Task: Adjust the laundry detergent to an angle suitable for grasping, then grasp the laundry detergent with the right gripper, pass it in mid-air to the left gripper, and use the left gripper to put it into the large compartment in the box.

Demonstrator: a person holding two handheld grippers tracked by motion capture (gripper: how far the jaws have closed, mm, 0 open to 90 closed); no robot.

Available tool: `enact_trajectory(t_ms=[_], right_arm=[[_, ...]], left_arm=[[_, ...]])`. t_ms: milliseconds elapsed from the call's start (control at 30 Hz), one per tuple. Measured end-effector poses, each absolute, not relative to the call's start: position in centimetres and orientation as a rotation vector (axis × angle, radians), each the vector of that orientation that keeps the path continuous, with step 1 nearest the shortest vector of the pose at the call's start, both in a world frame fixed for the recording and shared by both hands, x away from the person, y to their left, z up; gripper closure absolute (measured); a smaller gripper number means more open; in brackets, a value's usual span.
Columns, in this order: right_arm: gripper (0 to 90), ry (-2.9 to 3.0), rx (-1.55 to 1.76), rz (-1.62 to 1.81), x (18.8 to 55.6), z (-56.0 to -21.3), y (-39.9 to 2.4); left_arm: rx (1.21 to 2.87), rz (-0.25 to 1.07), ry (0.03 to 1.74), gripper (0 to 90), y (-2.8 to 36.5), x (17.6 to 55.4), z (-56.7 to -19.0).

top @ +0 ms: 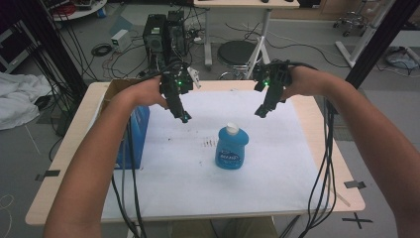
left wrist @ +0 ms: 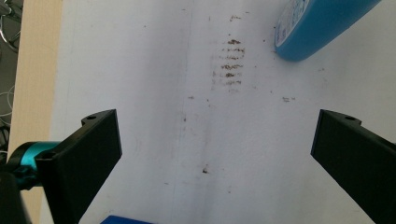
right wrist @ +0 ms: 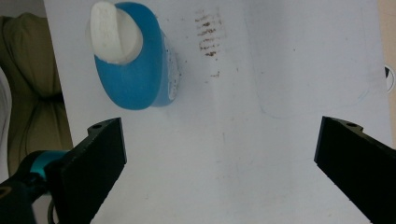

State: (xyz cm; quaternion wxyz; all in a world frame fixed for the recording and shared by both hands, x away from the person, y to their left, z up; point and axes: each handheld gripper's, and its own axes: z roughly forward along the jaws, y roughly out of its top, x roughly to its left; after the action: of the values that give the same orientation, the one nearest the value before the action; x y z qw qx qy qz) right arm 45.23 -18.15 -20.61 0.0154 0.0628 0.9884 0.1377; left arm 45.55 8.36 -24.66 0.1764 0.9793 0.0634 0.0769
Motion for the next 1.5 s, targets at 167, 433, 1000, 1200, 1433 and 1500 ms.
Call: enact_trajectory(t_ms=[167,433,1000,1200,1433,1500], right_arm=[[1.2,3.079,0.163,0.416,45.5,-20.6,-17.1],[1.2,3.085,0.153,0.416,45.7,-20.7,-16.5],[1.2,3.081,0.165,0.422,45.4,-20.4,-17.0],[1.2,3.075,0.164,0.426,45.1,-20.2,-17.2],[1.2,3.074,0.175,0.425,44.8,-20.2,-17.7],[1.2,3.075,0.175,0.444,44.8,-20.3,-18.0]], left_arm=[[2.773,0.208,0.176,1.7,8.6,45.4,-24.7],[2.755,0.213,0.174,1.7,8.7,45.3,-24.6],[2.744,0.222,0.163,1.7,8.7,44.9,-24.3],[2.731,0.217,0.158,1.8,8.6,44.8,-24.4],[2.738,0.196,0.131,1.8,8.6,44.6,-24.7],[2.734,0.194,0.129,1.7,8.7,44.5,-24.7]])
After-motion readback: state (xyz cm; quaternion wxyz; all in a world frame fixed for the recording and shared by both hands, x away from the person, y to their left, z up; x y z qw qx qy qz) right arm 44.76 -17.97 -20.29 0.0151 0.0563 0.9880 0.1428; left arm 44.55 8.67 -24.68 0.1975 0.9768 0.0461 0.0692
